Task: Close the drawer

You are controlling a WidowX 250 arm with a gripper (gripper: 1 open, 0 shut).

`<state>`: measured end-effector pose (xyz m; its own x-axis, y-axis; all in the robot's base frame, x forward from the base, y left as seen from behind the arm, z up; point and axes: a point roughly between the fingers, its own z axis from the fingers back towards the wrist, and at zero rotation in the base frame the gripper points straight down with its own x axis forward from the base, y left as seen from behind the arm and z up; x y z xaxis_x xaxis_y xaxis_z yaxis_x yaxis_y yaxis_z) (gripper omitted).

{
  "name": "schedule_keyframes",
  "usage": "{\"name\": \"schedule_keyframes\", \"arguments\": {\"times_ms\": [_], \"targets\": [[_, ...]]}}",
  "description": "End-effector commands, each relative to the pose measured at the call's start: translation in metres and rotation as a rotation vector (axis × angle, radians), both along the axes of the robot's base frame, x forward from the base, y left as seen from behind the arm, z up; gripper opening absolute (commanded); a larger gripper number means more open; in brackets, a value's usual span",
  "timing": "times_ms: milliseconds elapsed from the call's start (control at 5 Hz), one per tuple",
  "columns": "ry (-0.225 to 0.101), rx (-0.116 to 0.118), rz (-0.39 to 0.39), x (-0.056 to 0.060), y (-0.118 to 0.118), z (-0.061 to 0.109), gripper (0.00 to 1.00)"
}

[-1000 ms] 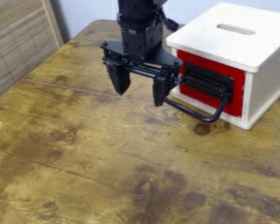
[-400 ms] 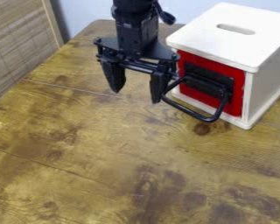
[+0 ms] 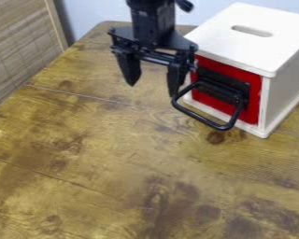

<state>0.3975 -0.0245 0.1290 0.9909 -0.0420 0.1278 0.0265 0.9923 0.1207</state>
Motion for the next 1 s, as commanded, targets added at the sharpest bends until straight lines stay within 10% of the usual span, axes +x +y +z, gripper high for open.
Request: {"name": "schedule_keyframes", "arguments": {"times_ms": [0, 800], "targets": [[-0.044, -0.012, -0.05, 0.009, -0.002, 0.022, 1.0], [0.027, -0.041, -0.112, -0.008, 0.013, 0.004, 1.0]]}}
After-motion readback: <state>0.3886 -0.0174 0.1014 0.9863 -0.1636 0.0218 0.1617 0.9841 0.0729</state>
